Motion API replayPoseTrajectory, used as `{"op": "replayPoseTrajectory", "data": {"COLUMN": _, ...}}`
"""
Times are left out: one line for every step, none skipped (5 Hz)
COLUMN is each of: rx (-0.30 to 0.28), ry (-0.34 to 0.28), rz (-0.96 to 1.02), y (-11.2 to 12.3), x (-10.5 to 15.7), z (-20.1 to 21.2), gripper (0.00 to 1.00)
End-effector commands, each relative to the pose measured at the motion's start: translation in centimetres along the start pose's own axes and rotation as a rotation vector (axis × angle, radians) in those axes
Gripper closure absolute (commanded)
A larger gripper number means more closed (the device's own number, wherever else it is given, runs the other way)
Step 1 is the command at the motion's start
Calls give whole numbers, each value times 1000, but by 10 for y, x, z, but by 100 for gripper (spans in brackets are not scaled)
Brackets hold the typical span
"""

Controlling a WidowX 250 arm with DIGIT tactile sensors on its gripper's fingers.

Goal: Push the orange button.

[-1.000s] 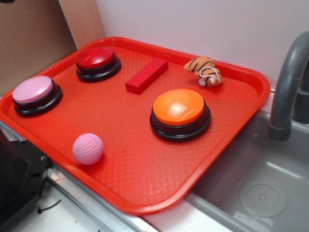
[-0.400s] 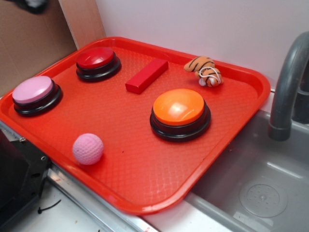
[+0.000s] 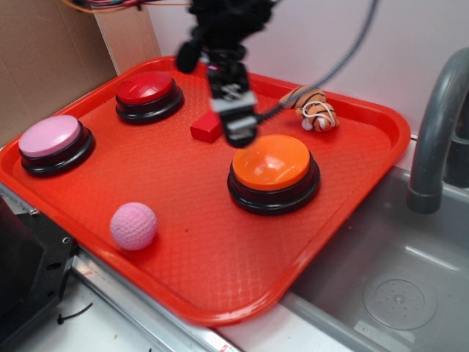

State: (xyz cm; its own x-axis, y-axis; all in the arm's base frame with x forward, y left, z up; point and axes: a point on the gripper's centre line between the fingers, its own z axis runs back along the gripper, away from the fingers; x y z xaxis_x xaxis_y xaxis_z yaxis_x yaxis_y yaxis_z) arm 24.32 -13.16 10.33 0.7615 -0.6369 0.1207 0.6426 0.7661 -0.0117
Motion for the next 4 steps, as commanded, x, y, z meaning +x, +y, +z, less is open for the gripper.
{"op": "replayPoseTrajectory", "data": {"rx": 11, "ry": -79, "rz": -25, "y": 6, "x": 29, "z": -14, "gripper": 0}}
{"op": "replayPoseTrajectory", "data": {"rx": 4, "ry": -43, "rz": 3, "y": 11, "x": 11, "z": -18, "gripper": 0}}
{"op": "replayPoseTrajectory", "data": {"rx": -24, "ry": 15, "rz": -8, "y": 5, "x": 3, "z": -25, "gripper": 0}}
{"op": "replayPoseTrajectory", "data": {"rx": -69, "ry": 87, "rz": -40, "y": -6, "x": 9, "z": -29, "gripper": 0}}
